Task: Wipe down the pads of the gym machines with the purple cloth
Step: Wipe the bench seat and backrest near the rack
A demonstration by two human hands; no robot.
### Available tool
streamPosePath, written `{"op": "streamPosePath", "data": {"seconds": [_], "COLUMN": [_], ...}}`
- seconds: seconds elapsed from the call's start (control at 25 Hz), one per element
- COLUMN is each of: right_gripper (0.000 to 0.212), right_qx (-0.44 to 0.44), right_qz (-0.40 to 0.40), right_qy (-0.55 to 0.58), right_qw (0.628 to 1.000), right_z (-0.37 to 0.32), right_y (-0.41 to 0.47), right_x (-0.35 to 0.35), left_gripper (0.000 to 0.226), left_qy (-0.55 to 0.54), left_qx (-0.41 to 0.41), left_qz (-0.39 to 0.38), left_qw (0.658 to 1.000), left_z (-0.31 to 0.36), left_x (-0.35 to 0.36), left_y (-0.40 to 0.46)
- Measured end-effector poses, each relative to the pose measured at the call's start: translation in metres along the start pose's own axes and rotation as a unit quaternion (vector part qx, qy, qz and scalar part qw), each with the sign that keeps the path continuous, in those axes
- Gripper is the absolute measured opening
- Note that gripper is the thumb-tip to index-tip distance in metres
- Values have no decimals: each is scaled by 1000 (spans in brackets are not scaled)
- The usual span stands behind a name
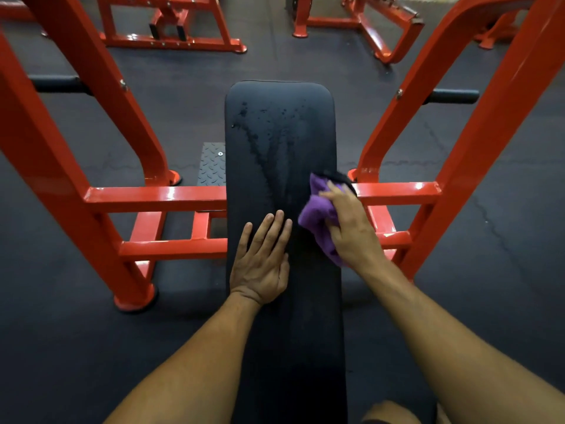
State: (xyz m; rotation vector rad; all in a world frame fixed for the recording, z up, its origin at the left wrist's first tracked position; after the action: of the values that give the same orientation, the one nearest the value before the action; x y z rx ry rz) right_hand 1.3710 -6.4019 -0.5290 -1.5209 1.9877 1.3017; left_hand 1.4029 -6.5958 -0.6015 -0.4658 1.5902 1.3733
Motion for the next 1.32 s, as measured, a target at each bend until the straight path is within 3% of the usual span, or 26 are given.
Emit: {"op": "streamPosePath", "data": {"seconds": [0.08, 0.2, 0.24, 0.36, 0.52, 0.64, 0.76, 0.84, 0.92, 1.0, 1.16, 1.32], "right_gripper": [55, 63, 70, 96, 87, 75, 68, 57, 50, 45, 48, 55], "right_qx": [24, 38, 49, 100, 123, 73, -94, -248, -345, -343, -208, -225], "right_qz": [8, 9, 13, 17, 38, 50, -32, -114, -152, -127, -9, -61], "right_qy": [22, 51, 50, 0, -170, -171, -116, -107, -115, -122, -96, -57], "right_qw": [999, 998, 997, 995, 977, 981, 988, 956, 919, 923, 973, 971], "right_z": [-9, -39, -44, -41, -54, -72, -77, -64, -34, -9, -42, -64], "right_y": [-76, -186, -204, -195, -162, -160, -181, -207, -213, -180, -102, -112], "right_x": [-23, -32, -26, 11, 58, 77, 78, 67, 44, 25, 54, 85], "left_gripper": [68, 44, 45, 63, 67, 67, 68, 68, 68, 68, 67, 68], "left_qy": [-2, 19, 28, 46, 12, 5, 11, 12, 14, 23, 8, 16], "left_qx": [11, 127, 161, 184, 204, 203, 201, 198, 192, 193, 199, 199], "left_qz": [-19, -6, 1, 6, 24, 39, 34, 32, 25, 31, 35, 8], "left_qw": [1000, 992, 987, 982, 979, 978, 979, 980, 981, 980, 979, 980], "left_z": [-2, -24, -34, -53, -58, -60, -59, -57, -58, -59, -58, -56], "left_x": [-12, -28, -31, -22, -5, -5, -6, -8, -7, -6, -6, -5], "left_y": [12, 60, 86, 127, 121, 126, 122, 122, 123, 121, 125, 120]}}
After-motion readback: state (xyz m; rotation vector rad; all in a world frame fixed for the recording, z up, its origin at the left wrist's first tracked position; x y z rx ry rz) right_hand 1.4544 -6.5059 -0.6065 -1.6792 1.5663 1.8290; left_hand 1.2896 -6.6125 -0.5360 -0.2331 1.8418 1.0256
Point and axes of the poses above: each hand's wrist, its own y-axis towards the middle knuckle, its own x-axis out of the palm, z = x × y, the point moved 4 cm from there along y, towards the middle knuckle, and after that the axes turned 8 degrees about z, right-handed, at the moved point
